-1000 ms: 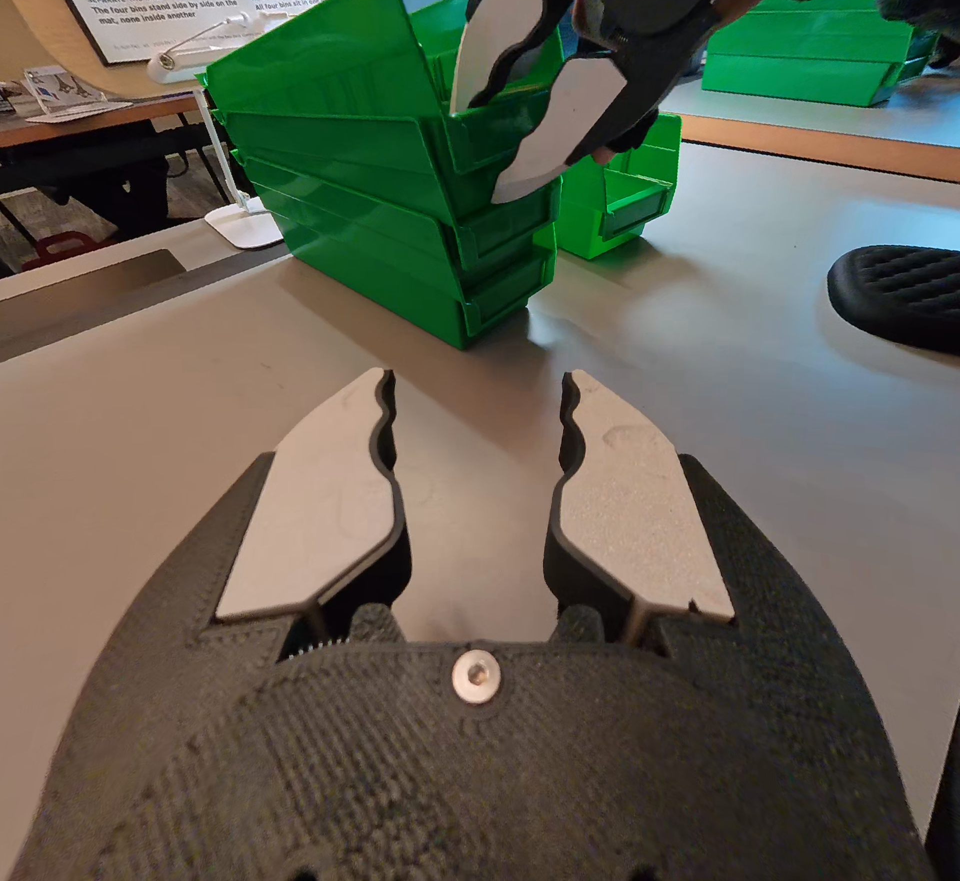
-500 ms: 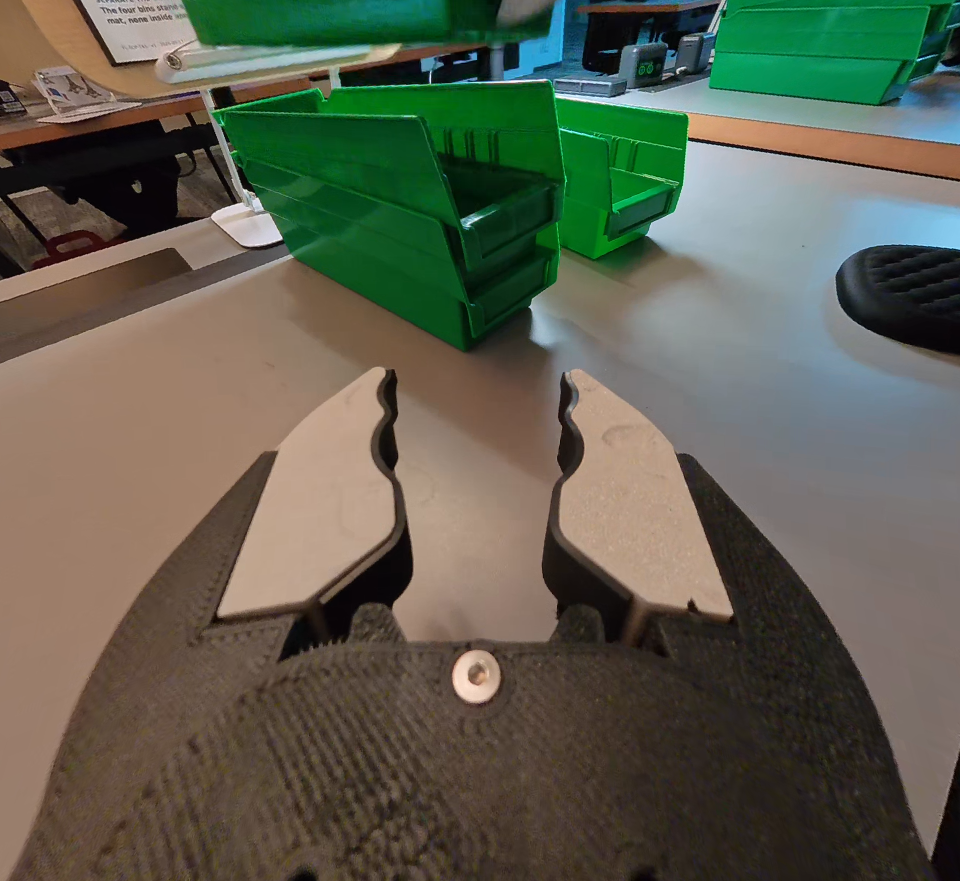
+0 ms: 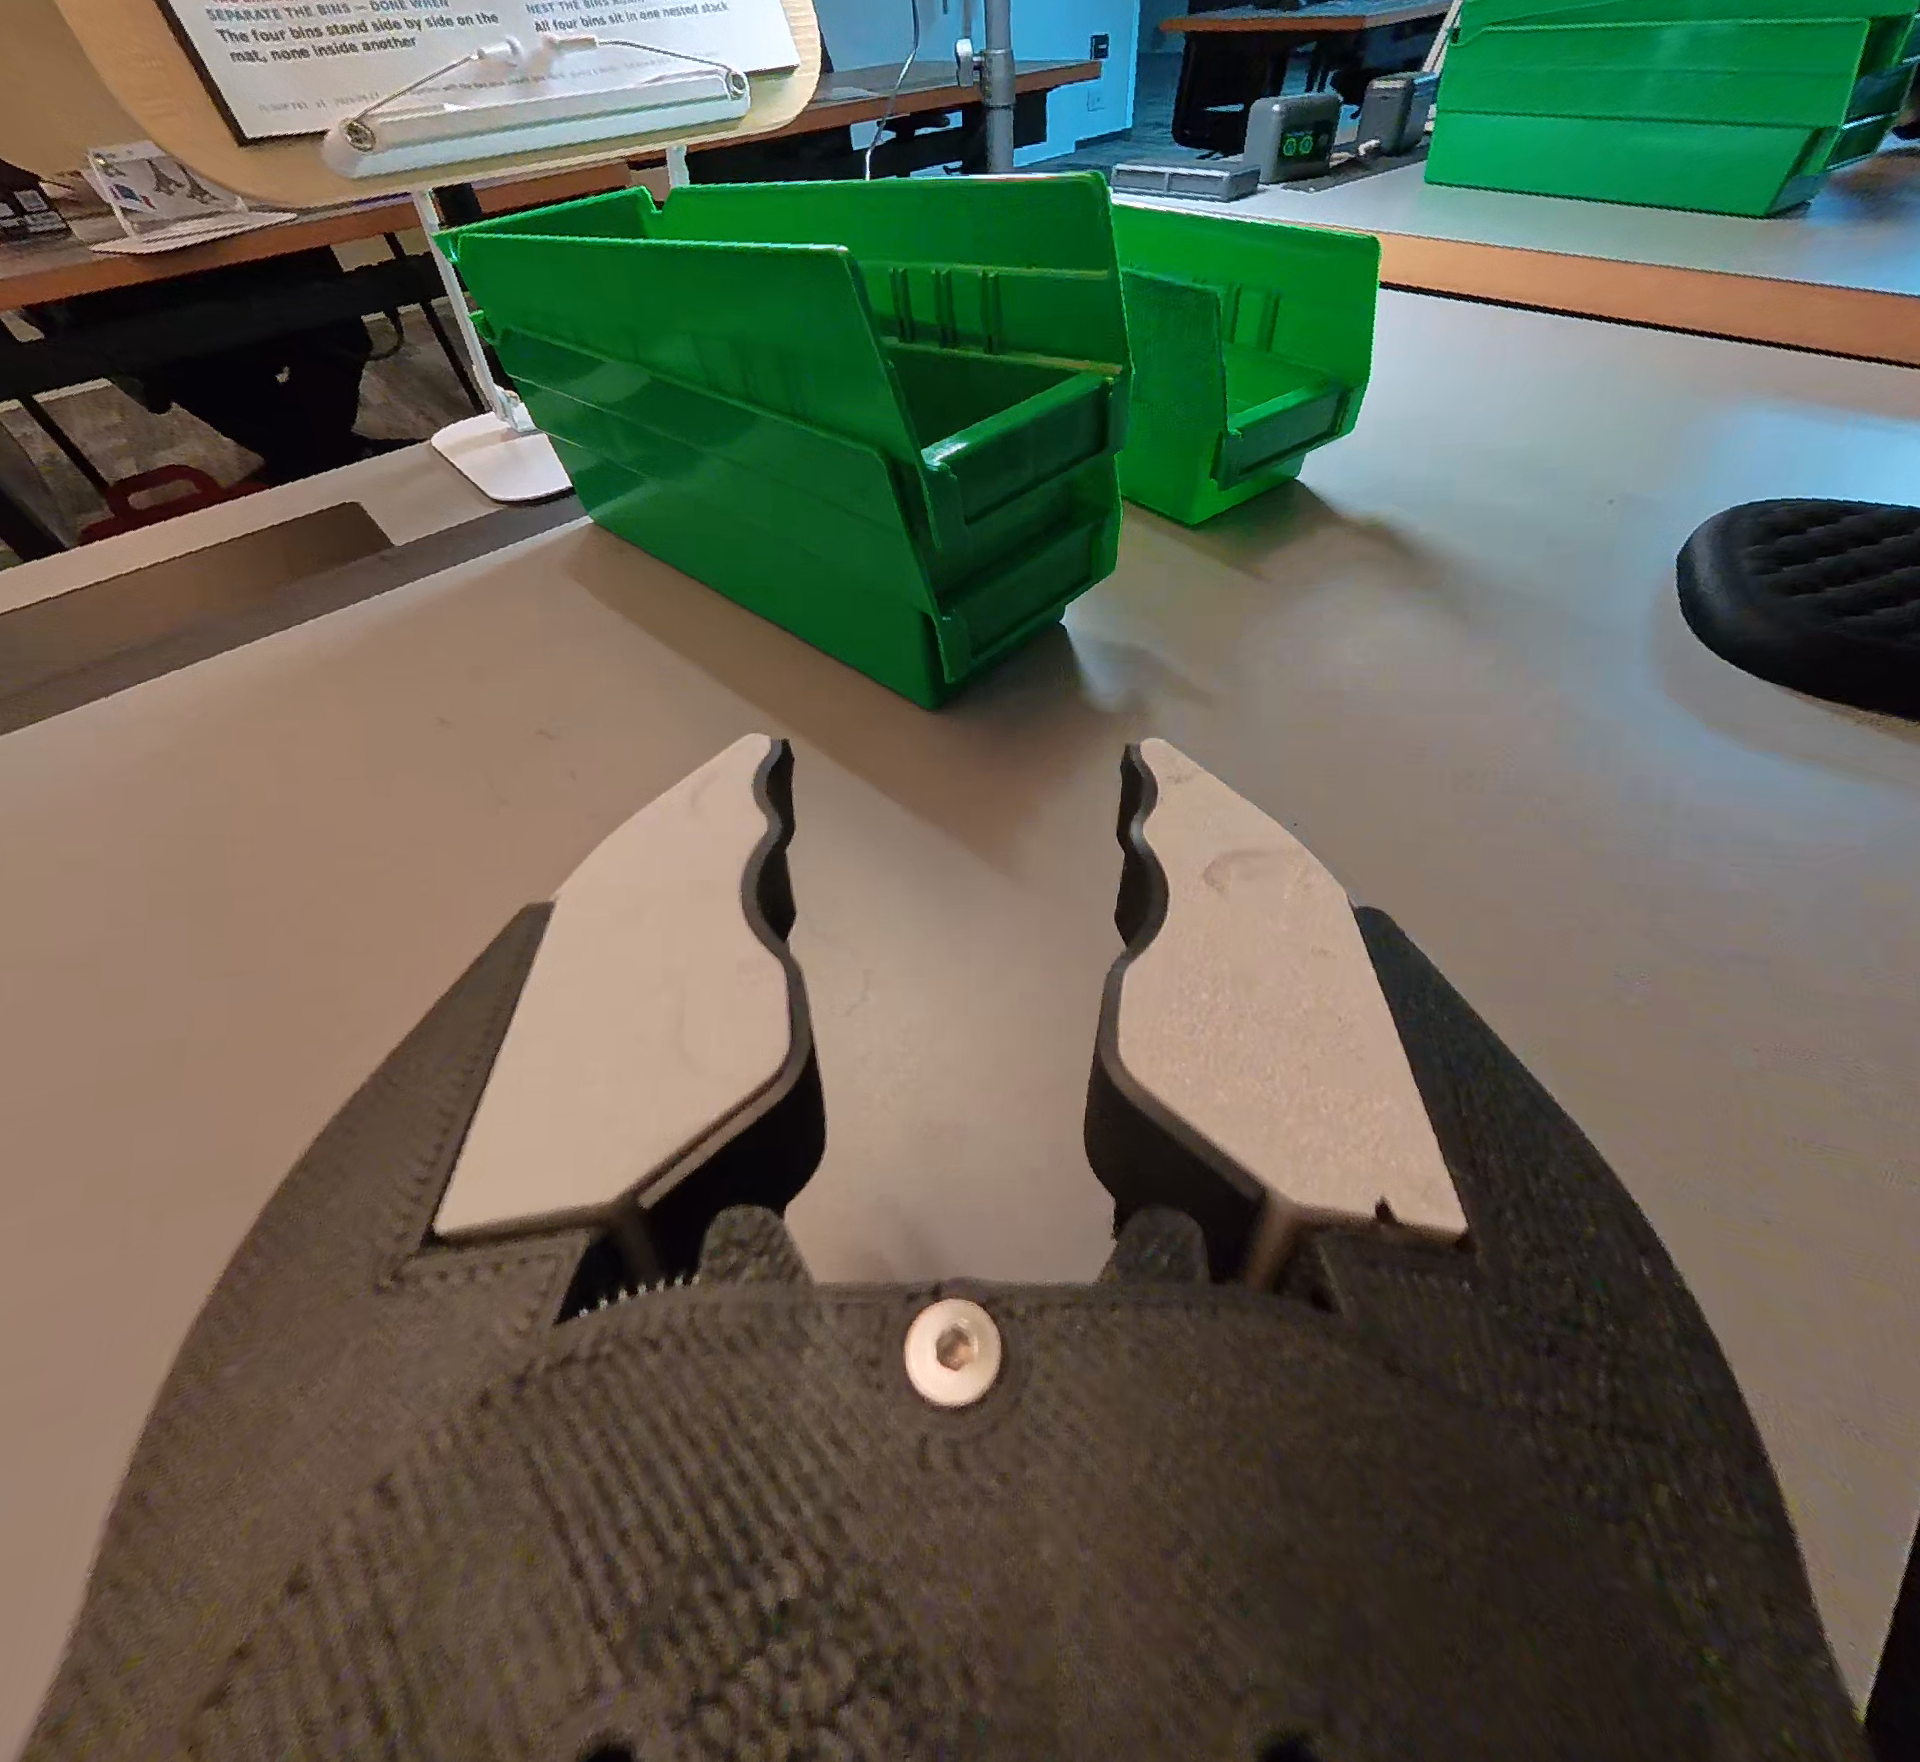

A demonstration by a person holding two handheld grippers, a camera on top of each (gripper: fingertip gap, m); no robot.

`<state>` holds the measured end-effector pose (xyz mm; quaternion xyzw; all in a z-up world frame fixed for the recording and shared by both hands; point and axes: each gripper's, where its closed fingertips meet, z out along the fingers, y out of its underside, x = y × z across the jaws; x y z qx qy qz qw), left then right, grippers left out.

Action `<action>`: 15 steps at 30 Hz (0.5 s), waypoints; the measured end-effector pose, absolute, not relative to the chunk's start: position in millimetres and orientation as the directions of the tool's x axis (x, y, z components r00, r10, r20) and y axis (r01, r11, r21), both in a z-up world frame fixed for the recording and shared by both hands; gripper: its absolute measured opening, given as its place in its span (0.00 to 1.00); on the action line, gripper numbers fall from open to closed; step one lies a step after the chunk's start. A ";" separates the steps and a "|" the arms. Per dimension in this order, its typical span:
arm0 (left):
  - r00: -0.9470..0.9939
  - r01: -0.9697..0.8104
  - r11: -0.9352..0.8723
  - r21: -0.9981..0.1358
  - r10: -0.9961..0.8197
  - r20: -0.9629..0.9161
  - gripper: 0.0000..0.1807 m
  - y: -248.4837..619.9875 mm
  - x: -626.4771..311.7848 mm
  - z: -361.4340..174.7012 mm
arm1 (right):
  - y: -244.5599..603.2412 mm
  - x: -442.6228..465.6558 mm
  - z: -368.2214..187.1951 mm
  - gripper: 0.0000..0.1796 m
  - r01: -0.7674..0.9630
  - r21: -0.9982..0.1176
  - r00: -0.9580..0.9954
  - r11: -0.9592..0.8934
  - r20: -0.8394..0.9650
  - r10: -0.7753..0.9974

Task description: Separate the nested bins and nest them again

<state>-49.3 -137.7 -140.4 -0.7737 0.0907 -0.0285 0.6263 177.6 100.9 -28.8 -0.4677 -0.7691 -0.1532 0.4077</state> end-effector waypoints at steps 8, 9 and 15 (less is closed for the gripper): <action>0.979 -0.128 -0.224 -0.966 -0.187 -0.086 0.33 -134.0 -44.3 -145.4 | 149.4 236.2 -133.2 0.16 0.886 -0.160 -0.199 0.435 0.717 0.668; 0.979 -0.127 -0.226 -0.966 -0.187 -0.085 0.33 -133.3 -44.0 -145.4 | 154.2 238.1 -146.1 0.16 0.889 -0.151 -0.205 0.432 0.714 0.670; 0.982 -0.128 -0.237 -0.963 -0.166 -0.090 0.34 -128.7 -44.4 -144.3 | 178.1 240.5 -198.0 0.17 0.897 -0.125 -0.228 0.424 0.690 0.687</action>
